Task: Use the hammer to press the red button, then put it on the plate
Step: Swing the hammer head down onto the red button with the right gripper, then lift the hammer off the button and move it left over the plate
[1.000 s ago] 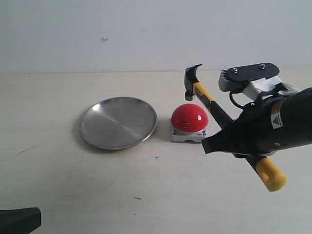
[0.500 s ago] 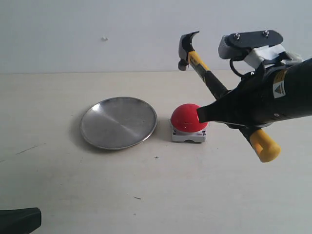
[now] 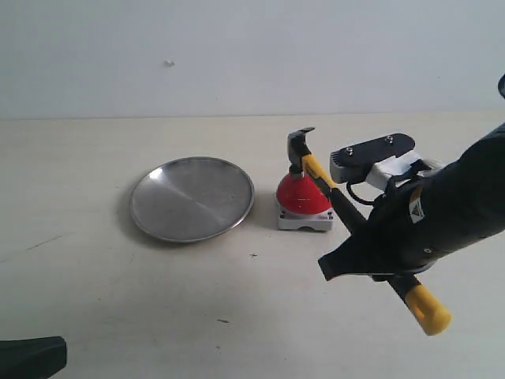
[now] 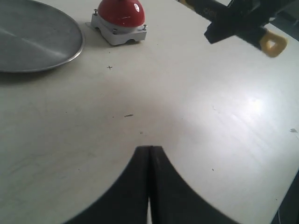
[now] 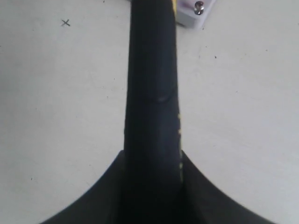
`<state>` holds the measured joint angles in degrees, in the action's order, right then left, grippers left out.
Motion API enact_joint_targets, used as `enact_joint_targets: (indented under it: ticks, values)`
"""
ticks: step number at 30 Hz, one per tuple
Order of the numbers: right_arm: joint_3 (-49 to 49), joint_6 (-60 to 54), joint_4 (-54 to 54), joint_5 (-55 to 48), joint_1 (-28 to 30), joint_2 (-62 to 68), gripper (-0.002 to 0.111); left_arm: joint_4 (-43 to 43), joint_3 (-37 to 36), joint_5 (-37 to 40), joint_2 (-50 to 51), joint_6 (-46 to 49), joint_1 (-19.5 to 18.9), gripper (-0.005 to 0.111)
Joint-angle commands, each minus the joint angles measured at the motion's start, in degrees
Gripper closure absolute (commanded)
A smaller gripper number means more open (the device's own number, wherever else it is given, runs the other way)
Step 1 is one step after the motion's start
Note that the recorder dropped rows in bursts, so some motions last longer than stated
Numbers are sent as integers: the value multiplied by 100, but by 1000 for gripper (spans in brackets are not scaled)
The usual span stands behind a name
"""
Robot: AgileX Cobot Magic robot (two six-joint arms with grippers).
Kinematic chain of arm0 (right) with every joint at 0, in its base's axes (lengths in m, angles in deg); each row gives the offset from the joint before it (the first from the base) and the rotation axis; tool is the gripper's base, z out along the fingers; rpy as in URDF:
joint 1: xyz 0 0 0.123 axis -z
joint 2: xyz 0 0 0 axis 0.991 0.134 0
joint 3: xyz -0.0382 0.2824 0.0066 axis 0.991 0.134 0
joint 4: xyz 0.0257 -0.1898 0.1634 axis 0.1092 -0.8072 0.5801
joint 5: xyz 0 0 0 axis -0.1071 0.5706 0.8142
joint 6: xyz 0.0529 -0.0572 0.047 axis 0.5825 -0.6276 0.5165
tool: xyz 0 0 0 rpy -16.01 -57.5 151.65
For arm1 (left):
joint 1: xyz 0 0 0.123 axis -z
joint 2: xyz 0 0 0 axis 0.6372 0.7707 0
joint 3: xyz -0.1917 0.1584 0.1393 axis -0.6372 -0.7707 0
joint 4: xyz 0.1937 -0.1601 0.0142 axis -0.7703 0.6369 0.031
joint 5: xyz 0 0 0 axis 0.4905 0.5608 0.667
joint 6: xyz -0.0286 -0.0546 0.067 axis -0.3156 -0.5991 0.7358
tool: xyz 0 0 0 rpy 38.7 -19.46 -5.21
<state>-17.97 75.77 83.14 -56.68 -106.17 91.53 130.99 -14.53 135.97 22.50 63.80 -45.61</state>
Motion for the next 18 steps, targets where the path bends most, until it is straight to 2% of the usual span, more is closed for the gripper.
enact_joint_targets:
  ticks: [1, 6, 10, 12, 14, 18]
  values:
    - [-58, -180, 516, 1133, 32, -338, 108, 22, -17, 62, -33, 20, -18, 107]
    - [-289, -18, 1254, 2256, -8, -1384, 108, 22, -17, 62, -33, 20, -18, 107]
    - [-289, 10, 1795, 3287, -589, -1109, 108, 22, -17, 62, -33, 20, -18, 107]
    - [-289, 422, 1844, 3954, -838, -718, 108, 22, -17, 62, -33, 20, -18, 107]
    - [-304, 1220, 1457, 4287, -914, -172, 108, 116, -17, 62, -33, 21, -18, 107]
    - [-304, 3556, -416, 5319, -858, 658, 108, 485, -17, 55, -33, 241, -18, 107]
